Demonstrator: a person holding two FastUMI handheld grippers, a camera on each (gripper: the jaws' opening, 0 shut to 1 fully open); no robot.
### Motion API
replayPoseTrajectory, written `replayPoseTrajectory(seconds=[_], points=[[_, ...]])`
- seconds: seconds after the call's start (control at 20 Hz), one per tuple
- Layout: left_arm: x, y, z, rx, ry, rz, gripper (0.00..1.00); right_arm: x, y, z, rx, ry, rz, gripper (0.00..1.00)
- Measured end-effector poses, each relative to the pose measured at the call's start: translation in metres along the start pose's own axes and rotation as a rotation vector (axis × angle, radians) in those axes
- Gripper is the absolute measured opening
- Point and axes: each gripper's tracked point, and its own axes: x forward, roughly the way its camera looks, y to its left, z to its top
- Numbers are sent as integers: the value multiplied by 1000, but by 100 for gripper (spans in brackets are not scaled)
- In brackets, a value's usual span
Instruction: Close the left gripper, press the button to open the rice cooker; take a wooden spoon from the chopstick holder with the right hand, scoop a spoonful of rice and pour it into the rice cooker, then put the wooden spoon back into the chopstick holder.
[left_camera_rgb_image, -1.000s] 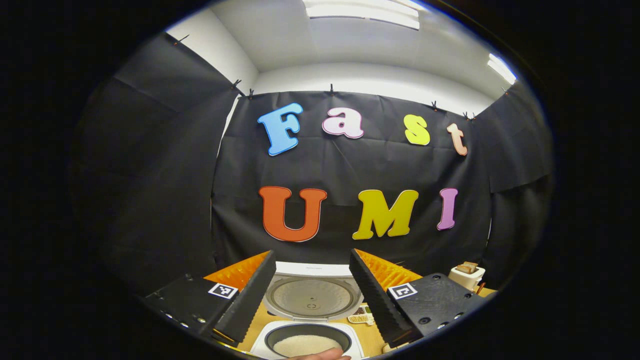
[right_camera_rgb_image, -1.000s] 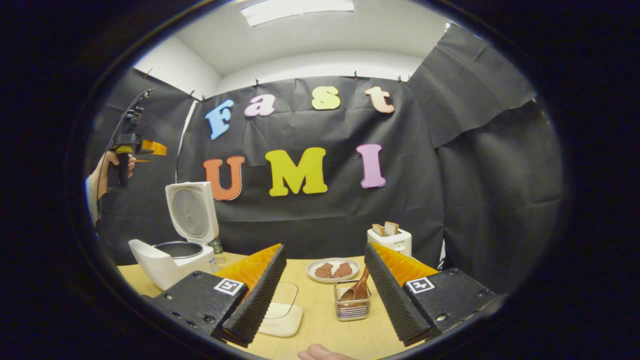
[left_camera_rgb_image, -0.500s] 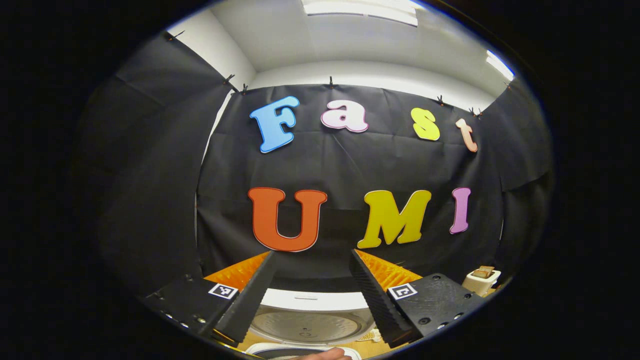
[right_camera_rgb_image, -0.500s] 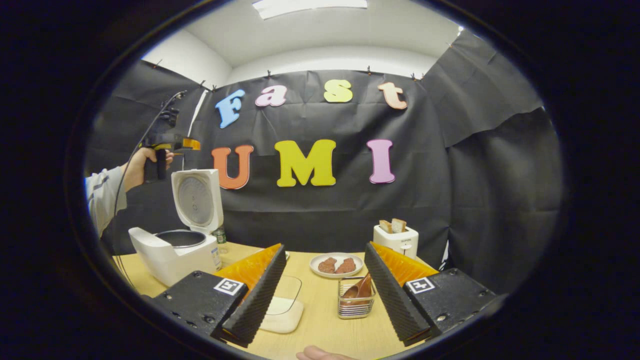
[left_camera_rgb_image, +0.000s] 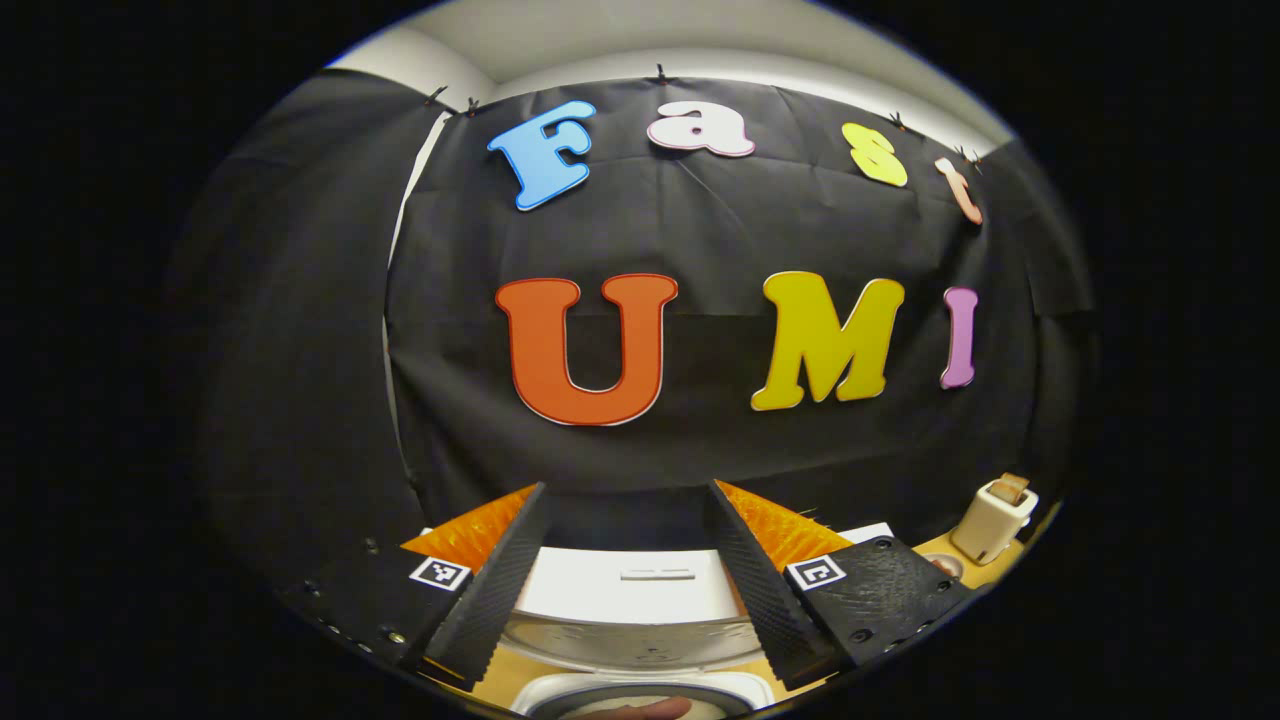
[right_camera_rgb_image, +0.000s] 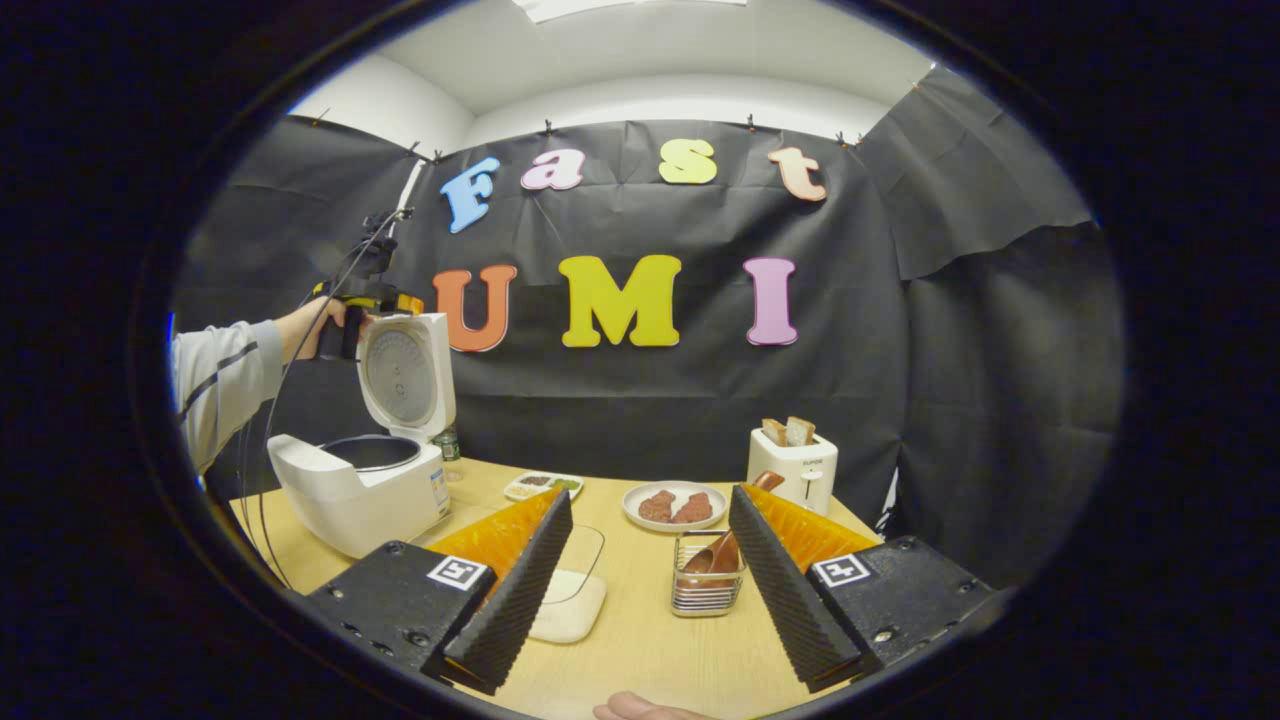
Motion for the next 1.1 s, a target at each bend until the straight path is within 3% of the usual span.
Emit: replayPoseTrajectory(seconds=[0.1, 0.2, 0.35, 0.4, 0.5, 0.65, 1.1], points=[[-5, -2, 1, 15, 13, 6, 97, -3, -5, -1, 1, 5, -22, 100], [-9, -2, -1, 13, 26, 12, 96, -8, 0, -6, 0, 25, 0, 96], [-28, -3, -8, 10, 48, 20, 96, -18, -2, -10, 11, 46, 14, 100], [-34, -3, -11, 13, 60, 23, 96, -24, -4, -9, 16, 44, 9, 96], [-48, -3, -15, 16, 82, 26, 96, -34, -3, -6, 18, 39, 11, 100], [-69, -2, -20, 5, 76, 12, 96, -53, 0, 7, 16, 1, 38, 97], [-124, -16, -77, -23, 195, -40, 94, -88, -36, 24, -1, -34, -54, 100]])
